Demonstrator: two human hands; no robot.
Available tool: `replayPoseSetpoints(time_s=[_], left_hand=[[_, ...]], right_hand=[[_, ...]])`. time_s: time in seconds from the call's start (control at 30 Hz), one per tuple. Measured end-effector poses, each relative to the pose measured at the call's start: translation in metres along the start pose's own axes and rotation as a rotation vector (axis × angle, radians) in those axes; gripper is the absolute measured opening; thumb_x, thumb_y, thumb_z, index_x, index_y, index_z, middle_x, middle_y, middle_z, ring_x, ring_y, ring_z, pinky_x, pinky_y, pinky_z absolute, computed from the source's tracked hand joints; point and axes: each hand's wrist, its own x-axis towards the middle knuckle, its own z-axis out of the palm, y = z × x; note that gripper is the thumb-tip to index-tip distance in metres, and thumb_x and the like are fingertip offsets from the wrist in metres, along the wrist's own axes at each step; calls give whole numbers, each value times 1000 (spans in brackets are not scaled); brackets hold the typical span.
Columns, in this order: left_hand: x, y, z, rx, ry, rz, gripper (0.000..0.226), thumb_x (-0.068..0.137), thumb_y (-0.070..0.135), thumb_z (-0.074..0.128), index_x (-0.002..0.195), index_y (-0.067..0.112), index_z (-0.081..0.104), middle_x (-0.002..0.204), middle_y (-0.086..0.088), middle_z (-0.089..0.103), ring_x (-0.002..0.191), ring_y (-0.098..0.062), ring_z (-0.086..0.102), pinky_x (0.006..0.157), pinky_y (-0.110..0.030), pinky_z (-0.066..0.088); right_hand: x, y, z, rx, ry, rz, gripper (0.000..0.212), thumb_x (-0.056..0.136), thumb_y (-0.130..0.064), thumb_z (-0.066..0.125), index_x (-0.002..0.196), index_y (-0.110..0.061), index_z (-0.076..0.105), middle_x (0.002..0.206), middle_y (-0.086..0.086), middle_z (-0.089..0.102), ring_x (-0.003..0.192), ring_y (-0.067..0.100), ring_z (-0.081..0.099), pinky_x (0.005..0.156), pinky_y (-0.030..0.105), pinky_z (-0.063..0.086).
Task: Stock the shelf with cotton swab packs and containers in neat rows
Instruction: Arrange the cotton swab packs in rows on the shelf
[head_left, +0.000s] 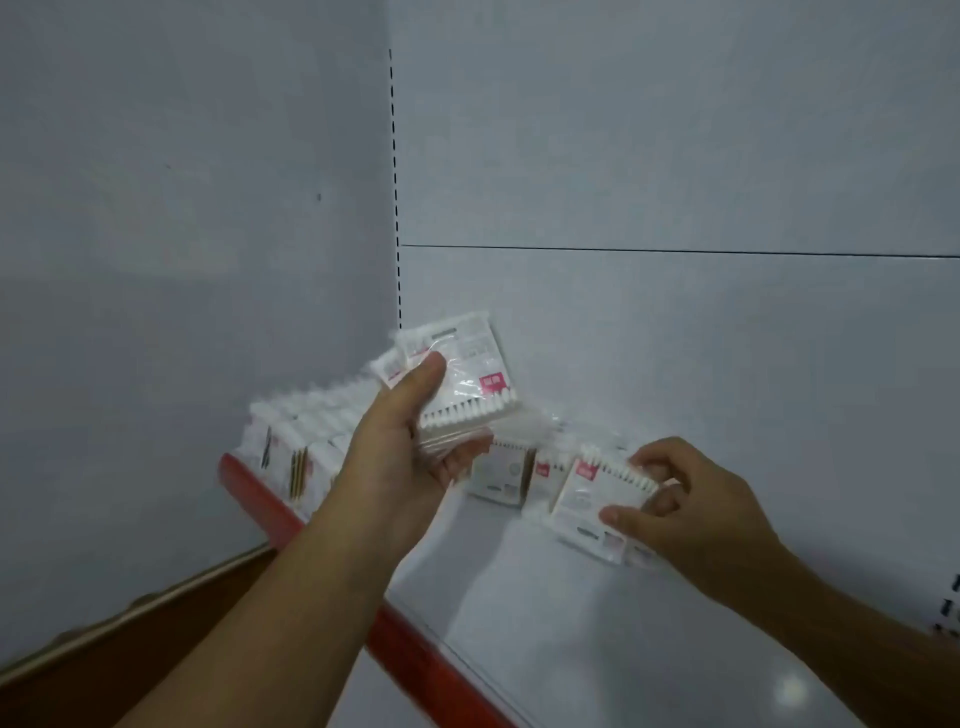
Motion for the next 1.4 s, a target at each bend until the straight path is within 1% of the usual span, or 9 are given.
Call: replayPoseSetpoints(time_s=[0.1, 0.23, 0.4, 0.57, 0.73, 0.87, 1.07, 1.2, 1.4], left_hand=[[46, 0, -30, 66, -89, -69, 57, 66, 33, 68, 120, 14, 61, 96, -8, 75, 79, -21, 73, 60, -30, 60], [84, -21, -46, 46, -182, -116, 56, 68, 29, 69, 119, 8, 58, 97, -15, 73, 79, -29, 72, 52, -35, 58], [96, -63, -58, -82, -228, -272, 56, 60, 23, 68, 113, 4, 63, 97, -26, 71, 75, -37, 69, 48, -37, 56], [102, -77, -65, -99, -290, -363, 69, 53, 19, 74, 116, -3, 61, 104, -32, 67, 79, -39, 68, 51, -37, 57], [95, -90, -65, 154, -381, -366, 50, 63, 5, 85, 109, 4, 66, 101, -25, 71, 84, -35, 71, 62, -36, 57], [94, -96, -66, 199, -457, -333, 53, 62, 23, 89, 111, 14, 70, 112, -22, 68, 99, -35, 68, 75, -37, 56], [94, -95, -71, 272, -388, -429, 53, 62, 42, 82, 108, 20, 69, 107, -14, 72, 93, -31, 71, 66, -40, 59], [94, -91, -73, 279, -401, -486, 40, 76, 18, 68, 115, 15, 62, 103, -16, 72, 85, -31, 72, 62, -40, 58], [94, -93, -79, 395, -494, -450, 67, 56, -10, 58, 120, 10, 55, 101, -18, 72, 87, -33, 70, 67, -40, 58]], right_hand=[[35, -23, 67, -404, -80, -99, 38, 67, -40, 82, 92, -34, 54, 73, -19, 57, 61, 0, 54, 59, 7, 38], [66, -23, 129, -744, 129, -336, 32, 69, -41, 77, 90, -16, 72, 83, 0, 70, 76, 24, 62, 68, 37, 51], [73, -12, 137, -659, 243, -382, 31, 78, -40, 53, 86, -17, 72, 89, 3, 66, 85, 21, 49, 69, 35, 36], [48, -4, 94, -442, 161, -357, 19, 88, -17, 57, 103, -18, 70, 102, -4, 60, 86, 11, 56, 70, 27, 48], [33, -12, 71, -49, 131, -100, 19, 92, -43, 48, 107, -37, 57, 97, -16, 62, 82, 10, 63, 66, 30, 53], [38, -17, 72, -198, -78, -97, 41, 75, -59, 61, 108, -50, 40, 110, -28, 44, 96, -5, 52, 75, 10, 48], [49, -26, 38, -127, -71, 62, 35, 70, -28, 80, 85, -37, 49, 78, -12, 58, 65, 5, 58, 64, 25, 53], [62, -28, 0, -69, -76, 114, 34, 75, -21, 77, 88, -46, 58, 83, -8, 57, 76, 11, 62, 70, 24, 52], [68, -27, -13, 397, -66, 230, 31, 74, 13, 65, 87, -11, 52, 85, 9, 70, 83, 28, 71, 66, 41, 60]])
